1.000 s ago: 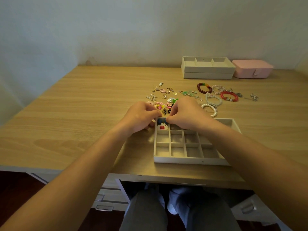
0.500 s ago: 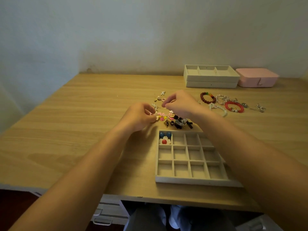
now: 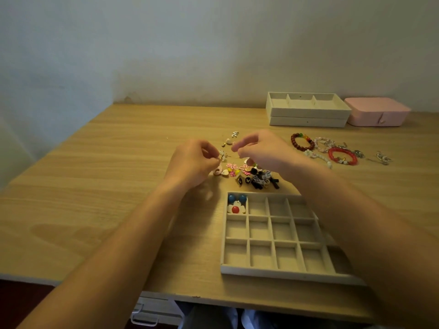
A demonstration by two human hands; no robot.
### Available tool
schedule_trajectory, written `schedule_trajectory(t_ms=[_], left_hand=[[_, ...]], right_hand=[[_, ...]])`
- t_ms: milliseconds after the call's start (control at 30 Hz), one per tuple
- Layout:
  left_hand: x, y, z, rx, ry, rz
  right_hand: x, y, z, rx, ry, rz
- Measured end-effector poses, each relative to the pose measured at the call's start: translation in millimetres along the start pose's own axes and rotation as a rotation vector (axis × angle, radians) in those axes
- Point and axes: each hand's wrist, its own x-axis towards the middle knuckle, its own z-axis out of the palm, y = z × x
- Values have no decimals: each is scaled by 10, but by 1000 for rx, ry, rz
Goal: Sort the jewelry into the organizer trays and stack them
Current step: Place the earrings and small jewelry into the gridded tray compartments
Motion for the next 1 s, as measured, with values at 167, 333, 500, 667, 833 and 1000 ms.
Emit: schedule_trajectory(t_ms=[167,333,500,667,833,1000], left_hand=[[-120,275,-172,-470,-85,20],[-248,436,-195,-589,-150,79],[-322,495,-186,-597,-180,93],[-399,513,-162,-530,-189,140],[-474,512,-72,-542,-247,99],[-554,532,11,-628,-248,43]], right_hand=[[-145,-98,-82,97,-69,48],[-318,-109,-192,540,-289,230],[-418,-6,-294,751,-289,240],[-483,63,-417,767,-235,191],[-556,62,-508,729,-215,117],[-593,63,-544,623,-166,92]])
